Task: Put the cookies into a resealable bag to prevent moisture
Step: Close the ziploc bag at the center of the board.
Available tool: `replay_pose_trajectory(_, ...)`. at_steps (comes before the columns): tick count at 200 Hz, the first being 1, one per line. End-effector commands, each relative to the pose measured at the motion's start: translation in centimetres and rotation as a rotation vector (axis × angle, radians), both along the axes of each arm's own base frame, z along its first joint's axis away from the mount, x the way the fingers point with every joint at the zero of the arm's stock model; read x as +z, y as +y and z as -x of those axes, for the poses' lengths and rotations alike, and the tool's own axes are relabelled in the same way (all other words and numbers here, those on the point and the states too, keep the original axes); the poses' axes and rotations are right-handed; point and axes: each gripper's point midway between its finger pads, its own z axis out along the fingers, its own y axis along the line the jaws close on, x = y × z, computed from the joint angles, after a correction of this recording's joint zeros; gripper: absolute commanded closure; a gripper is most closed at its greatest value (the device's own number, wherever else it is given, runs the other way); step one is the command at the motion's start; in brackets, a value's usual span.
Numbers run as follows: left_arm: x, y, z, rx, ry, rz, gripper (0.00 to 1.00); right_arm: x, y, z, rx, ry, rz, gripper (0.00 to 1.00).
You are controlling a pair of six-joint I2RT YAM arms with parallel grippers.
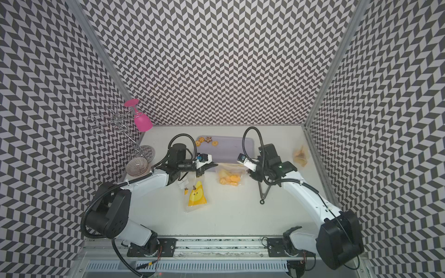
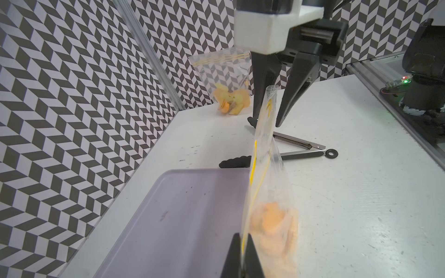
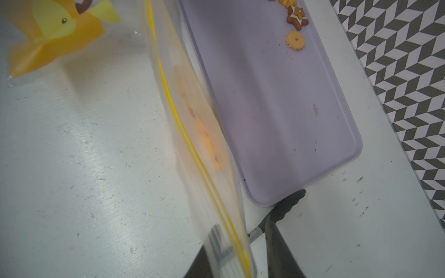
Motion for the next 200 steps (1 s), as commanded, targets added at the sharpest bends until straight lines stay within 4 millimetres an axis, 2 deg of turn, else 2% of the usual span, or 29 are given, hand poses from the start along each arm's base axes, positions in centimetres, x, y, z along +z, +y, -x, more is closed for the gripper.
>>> replay_pose_trajectory(1, 0.6, -0.1, 0.2, -0.023, -0.019, 0.003, 1.0, 1.9, 0.9, -0.7, 0.036, -0.044, -0.037, 0.71)
replay_pose_trajectory(17, 0.5, -0.1, 0.2, -0.022, -0.014, 0.0, 1.0, 2.2, 1.0, -0.9, 0.038, -0.047, -0.037, 0.77)
replay_pose_trajectory(31, 0.5, -0.1, 0.2, -0.021, -0.017, 0.0, 1.0, 2.2, 1.1, -0.8, 0.052, -0.042, -0.038, 1.0)
replay_pose_trajectory(56, 0.5, -0.1, 0.2, -0.022, -0.018, 0.0, 1.0, 2.3, 1.3, -0.6, 0.066, -0.035, -0.032, 1.0)
replay_pose_trajectory(66, 0.5, -0.1, 0.2, -0.021, -0.018, -0.001, 1.0, 2.3, 1.1, -0.7, 0.058, -0.044, -0.024, 0.79)
replay_pose_trajectory(75, 0.5, -0.1, 0.1, -0.021, -0.018, -0.001, 1.0, 2.3, 0.9, -0.8, 0.051, -0.046, -0.02, 0.76)
replay_pose_trajectory(81, 0.5, -0.1, 0.2, -0.022, -0.018, 0.0, 1.0, 2.5, 1.0, -0.8, 0.053, -0.05, -0.02, 0.78)
replay_pose_trajectory(92, 0.4, -0.1, 0.1, -0.021, -0.016, -0.001, 1.0, 2.6, 1.1, -0.8, 0.06, -0.052, -0.024, 1.0)
replay_pose_trajectory(110, 0.4, -0.2, 0.2, -0.025, -0.012, 0.0, 1.0, 2.7, 1.5, -0.7, 0.08, -0.05, -0.039, 1.0)
replay_pose_trajectory(119, 0.5, -0.2, 0.2, -0.026, -0.013, 0.001, 1.0, 2.7, 1.5, -1.0, 0.075, -0.057, -0.04, 0.83)
replay_pose_trajectory(129, 0.5, -0.1, 0.2, -0.027, -0.016, 0.001, 1.0, 2.5, 1.5, -1.1, 0.076, -0.06, -0.041, 0.8)
replay_pose_trajectory(137, 0.4, -0.2, 0.2, -0.027, -0.015, 0.0, 1.0, 2.4, 1.7, -1.0, 0.085, -0.06, -0.041, 0.83)
replay_pose_trajectory(145, 0.4, -0.1, 0.2, -0.027, -0.014, 0.0, 1.0, 2.5, 1.9, -1.0, 0.095, -0.06, -0.048, 1.0)
replay_pose_trajectory(161, 0.5, -0.2, 0.2, -0.028, -0.015, 0.001, 1.0, 2.5, 2.2, -0.9, 0.108, -0.054, -0.059, 1.0)
replay_pose_trajectory(168, 0.4, -0.2, 0.2, -0.027, -0.015, 0.0, 1.0, 2.7, 2.2, -1.0, 0.105, -0.061, -0.062, 0.87)
replay_pose_trajectory(174, 0.4, -0.2, 0.2, -0.027, -0.014, -0.001, 1.0, 2.8, 2.2, -1.2, 0.1, -0.067, -0.064, 0.85)
replay_pose_trajectory(178, 0.4, -0.2, 0.2, -0.027, -0.014, -0.001, 1.0, 2.8, 2.3, -1.2, 0.1, -0.069, -0.066, 0.87)
replay_pose_trajectory(185, 0.5, -0.1, 0.2, -0.025, -0.016, -0.001, 1.0, 2.8, 2.4, -1.1, 0.11, -0.067, -0.069, 0.99)
replay_pose_trajectory(200, 0.4, -0.1, 0.2, -0.025, -0.014, -0.002, 1.0, 2.9, 2.7, -0.8, 0.127, -0.062, -0.079, 1.0)
